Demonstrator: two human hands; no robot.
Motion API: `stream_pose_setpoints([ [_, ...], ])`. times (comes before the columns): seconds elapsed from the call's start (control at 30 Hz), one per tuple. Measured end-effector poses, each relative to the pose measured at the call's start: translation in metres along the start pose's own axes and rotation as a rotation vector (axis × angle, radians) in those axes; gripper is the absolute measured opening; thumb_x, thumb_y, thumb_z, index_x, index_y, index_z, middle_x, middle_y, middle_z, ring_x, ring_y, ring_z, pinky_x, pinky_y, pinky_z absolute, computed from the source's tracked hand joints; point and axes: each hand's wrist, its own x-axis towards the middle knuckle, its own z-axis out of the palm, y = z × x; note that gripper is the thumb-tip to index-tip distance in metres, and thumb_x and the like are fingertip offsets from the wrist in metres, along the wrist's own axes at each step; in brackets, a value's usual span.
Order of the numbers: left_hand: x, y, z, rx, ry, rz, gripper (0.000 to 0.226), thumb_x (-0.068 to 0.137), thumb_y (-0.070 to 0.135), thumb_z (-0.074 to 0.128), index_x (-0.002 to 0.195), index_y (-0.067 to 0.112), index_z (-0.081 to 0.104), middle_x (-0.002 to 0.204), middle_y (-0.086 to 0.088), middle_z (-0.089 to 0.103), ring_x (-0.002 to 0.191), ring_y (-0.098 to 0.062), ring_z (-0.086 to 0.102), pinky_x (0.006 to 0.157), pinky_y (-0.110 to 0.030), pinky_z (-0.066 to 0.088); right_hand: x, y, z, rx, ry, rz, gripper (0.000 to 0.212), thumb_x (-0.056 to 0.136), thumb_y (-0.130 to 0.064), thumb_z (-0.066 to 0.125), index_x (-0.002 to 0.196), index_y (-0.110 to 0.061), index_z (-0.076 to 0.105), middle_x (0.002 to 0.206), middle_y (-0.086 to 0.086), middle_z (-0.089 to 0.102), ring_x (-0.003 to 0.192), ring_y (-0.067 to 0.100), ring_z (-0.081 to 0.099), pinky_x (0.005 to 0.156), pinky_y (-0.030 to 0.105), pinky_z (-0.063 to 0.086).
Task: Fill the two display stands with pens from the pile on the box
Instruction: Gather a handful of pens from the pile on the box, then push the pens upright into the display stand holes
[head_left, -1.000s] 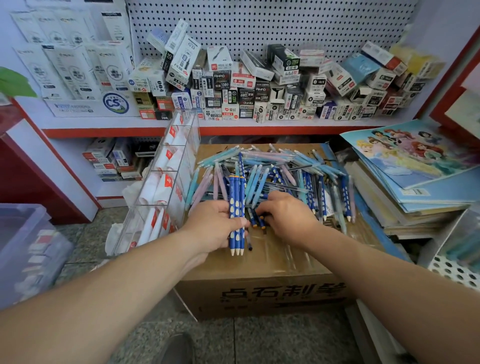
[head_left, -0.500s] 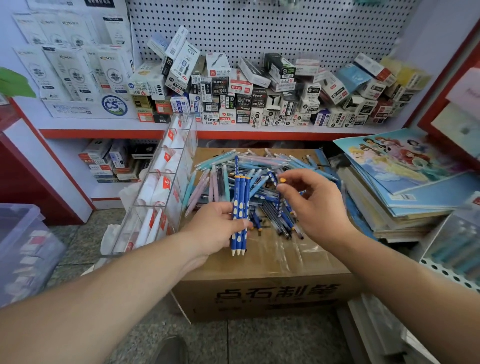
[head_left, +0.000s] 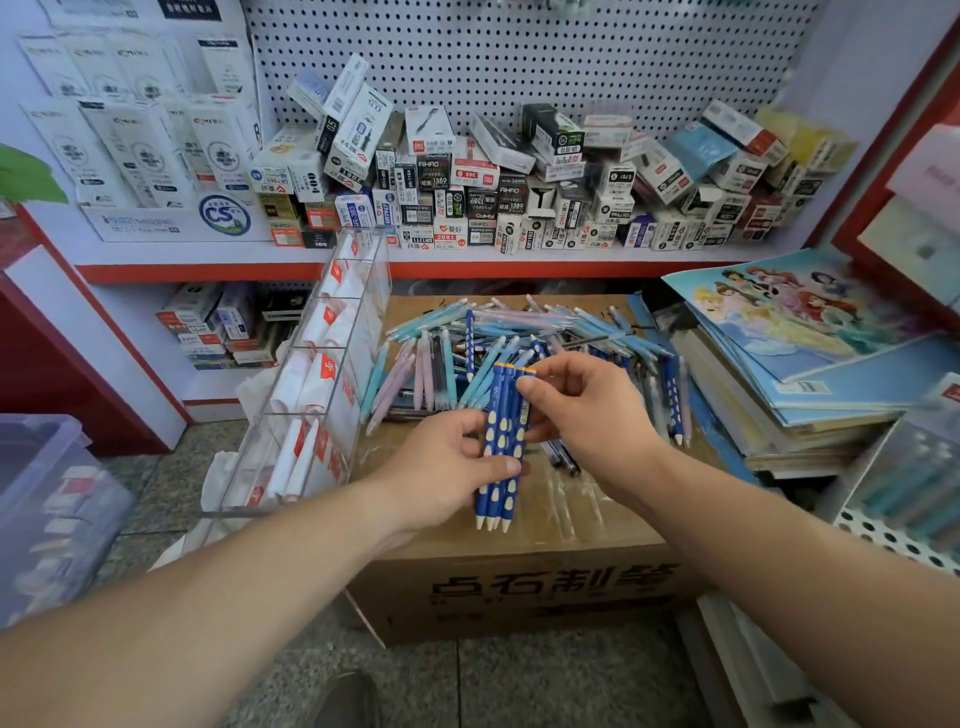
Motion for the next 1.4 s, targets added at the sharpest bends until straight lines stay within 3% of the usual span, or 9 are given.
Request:
stream_pose_setpoints([
  [0.13, -0.002, -0.003, -0.006, -0.004, 0.021, -0.014, 0.032, 0.09, -0.009, 0.068, 0.117, 0.007, 0.068, 0.104, -0.022, 0.076, 0.101, -0.036, 0.074, 0.084, -0.046, 0.063, 0.001, 0.002, 0.01, -0.003, -0.052, 0.039, 0.012, 0.094, -0.015, 0.073, 0.1, -0.007, 0.067, 0.091, 0.025, 0.071, 0.063, 0.027, 0.07, 0.068, 0.049, 0.064],
  [0.27, -0.001, -0.003, -0.014, -0.029, 0.108, -0.017, 0.03, 0.089, -0.007, 0.07, 0.116, 0.008, 0.069, 0.1, -0.017, 0.078, 0.095, -0.033, 0.076, 0.084, -0.05, 0.062, 0.009, 0.005, 0.008, -0.057, -0.074, 0.07, 0.013, 0.096, -0.02, 0.071, 0.103, -0.01, 0.069, 0.094, 0.019, 0.073, 0.07, 0.02, 0.069, 0.06, 0.033, 0.061],
  [0.33, 0.001, -0.004, -0.016, -0.03, 0.162, -0.007, 0.03, 0.089, -0.005, 0.072, 0.112, 0.012, 0.069, 0.098, -0.013, 0.079, 0.093, -0.03, 0.077, 0.088, -0.051, 0.061, 0.015, 0.016, 0.001, -0.318, -0.089, 0.048, 0.012, 0.096, -0.022, 0.071, 0.102, -0.013, 0.07, 0.091, 0.011, 0.073, 0.074, 0.015, 0.068, 0.063, 0.029, 0.06],
  [0.47, 0.003, -0.006, -0.018, -0.031, 0.225, 0.004, 0.03, 0.087, -0.005, 0.074, 0.108, 0.016, 0.069, 0.097, -0.012, 0.079, 0.089, -0.03, 0.078, 0.086, -0.052, 0.062, 0.019, 0.037, -0.002, -0.816, -0.237, 0.03, 0.023, 0.091, -0.036, 0.076, 0.108, -0.02, 0.072, 0.097, -0.004, 0.072, 0.09, 0.014, 0.068, 0.087, 0.037, 0.06],
  [0.73, 0.006, -0.008, -0.019, 0.022, 0.218, 0.017, 0.03, 0.088, -0.001, 0.076, 0.101, 0.025, 0.067, 0.098, -0.008, 0.08, 0.09, -0.024, 0.078, 0.085, -0.046, 0.063, 0.017, 0.039, 0.01, -1.063, -0.194, 0.021, 0.028, 0.089, -0.051, 0.072, 0.094, -0.024, 0.067, 0.085, -0.005, 0.068, 0.08, 0.016, 0.065, 0.073, 0.038, 0.061],
  [0.87, 0.004, -0.007, -0.02, 0.003, 0.21, 0.006, 0.03, 0.089, -0.004, 0.073, 0.099, 0.023, 0.065, 0.098, -0.012, 0.079, 0.085, -0.025, 0.078, 0.064, -0.031, 0.063, 0.017, 0.035, 0.007, -1.094, -0.174, 0.077, 0.019, 0.095, -0.036, 0.066, 0.092, -0.018, 0.066, 0.083, 0.0, 0.068, 0.077, 0.02, 0.067, 0.071, 0.039, 0.062],
  [1.1, 0.01, -0.008, -0.016, 0.061, 0.215, 0.01, 0.025, 0.087, 0.001, 0.078, 0.105, 0.016, 0.071, 0.097, -0.008, 0.08, 0.092, -0.025, 0.077, 0.089, -0.048, 0.061, 0.0, 0.021, -0.01, -0.914, -0.059, 0.052, 0.011, 0.091, -0.025, 0.061, 0.087, -0.015, 0.056, 0.081, 0.003, 0.064, 0.073, 0.019, 0.061, 0.057, 0.031, 0.048],
  [1.3, 0.011, -0.002, 0.002, 0.093, 0.187, 0.029, 0.026, 0.087, 0.003, 0.078, 0.111, 0.008, 0.073, 0.096, -0.004, 0.08, 0.09, -0.018, 0.077, 0.09, -0.039, 0.06, -0.032, 0.008, -0.039, -0.346, 0.153, -0.056, 0.013, 0.104, -0.03, 0.054, 0.095, -0.021, 0.05, 0.091, -0.001, 0.072, 0.072, 0.019, 0.07, 0.065, 0.042, 0.062],
  [1.4, 0.011, 0.004, 0.016, 0.073, 0.153, 0.031, 0.026, 0.088, 0.001, 0.076, 0.113, 0.007, 0.071, 0.097, -0.006, 0.08, 0.089, -0.019, 0.077, 0.08, -0.035, 0.062, -0.041, 0.002, -0.058, -0.089, 0.221, -0.056, 0.011, 0.107, -0.022, 0.048, 0.1, -0.014, 0.046, 0.097, 0.005, 0.075, 0.072, 0.026, 0.073, 0.065, 0.041, 0.063],
])
